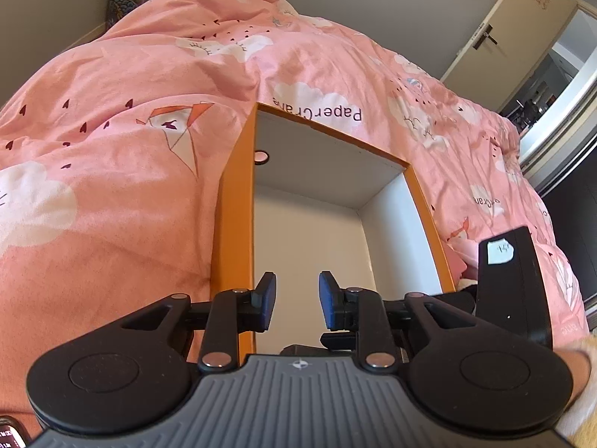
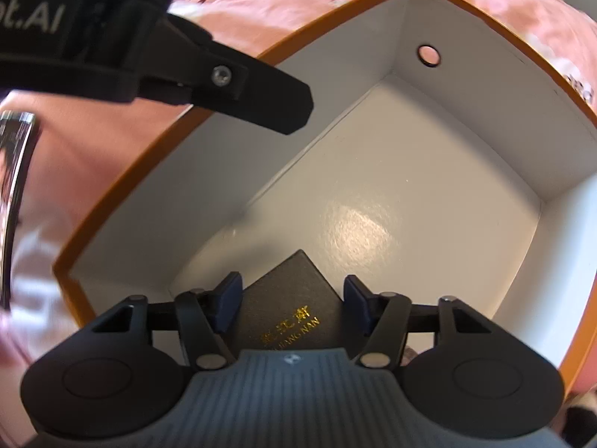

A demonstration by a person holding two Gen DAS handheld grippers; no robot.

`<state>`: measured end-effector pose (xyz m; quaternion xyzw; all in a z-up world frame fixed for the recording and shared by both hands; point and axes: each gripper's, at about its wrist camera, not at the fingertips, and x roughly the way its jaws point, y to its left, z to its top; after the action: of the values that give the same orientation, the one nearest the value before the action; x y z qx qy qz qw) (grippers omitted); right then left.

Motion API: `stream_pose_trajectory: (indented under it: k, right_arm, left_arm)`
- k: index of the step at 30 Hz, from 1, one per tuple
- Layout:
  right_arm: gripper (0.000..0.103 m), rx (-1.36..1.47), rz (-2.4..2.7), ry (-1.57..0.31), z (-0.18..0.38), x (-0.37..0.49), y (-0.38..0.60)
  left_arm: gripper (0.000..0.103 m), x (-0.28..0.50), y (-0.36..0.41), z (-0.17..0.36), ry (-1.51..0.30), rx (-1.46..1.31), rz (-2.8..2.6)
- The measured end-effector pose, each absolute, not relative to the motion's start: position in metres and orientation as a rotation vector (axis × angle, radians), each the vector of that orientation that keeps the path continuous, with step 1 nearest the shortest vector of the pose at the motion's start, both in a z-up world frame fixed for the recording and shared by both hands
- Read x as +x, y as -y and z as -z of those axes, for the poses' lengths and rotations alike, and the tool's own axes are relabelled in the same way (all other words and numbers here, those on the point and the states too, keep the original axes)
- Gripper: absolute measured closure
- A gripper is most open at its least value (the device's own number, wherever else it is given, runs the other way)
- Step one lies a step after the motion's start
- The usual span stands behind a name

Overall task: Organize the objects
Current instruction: 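Lower the black gold-lettered box into the white box with the right gripper, then open the right gripper and move it back to the pile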

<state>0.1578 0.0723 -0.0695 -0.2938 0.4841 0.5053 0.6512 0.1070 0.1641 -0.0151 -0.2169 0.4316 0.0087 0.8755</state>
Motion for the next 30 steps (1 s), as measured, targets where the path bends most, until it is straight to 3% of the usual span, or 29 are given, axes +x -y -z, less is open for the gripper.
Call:
stream_pose_trajectory:
  k: [9,15,25,30]
  right_arm:
    - [0.048,-0.808,-1.251,-1.115,0.072,0.172,-0.062]
    - [0.049,-0.721,-1.217,-1.08,0.062,0.173,-0.035]
    - [0.049,-0.351,-1.014,-0.872,-0.014,0.174,0.065]
    - [0.056,-0.18,-0.774,-0.807,-0.026,0.17,0.139]
  left_arm:
    - [0.074,0.105,-0.152,0.015,-0.913,-0.426,0.005]
    - [0.074,0.104,-0.14,0.012,-0.913,-0.386,0.033]
    - [0.074,0.111,-0.083,-0.007,-0.857,-0.237,0.172]
    - [0.074,0.118,-0.041,-0.007,-0.866,-0.117,0.273]
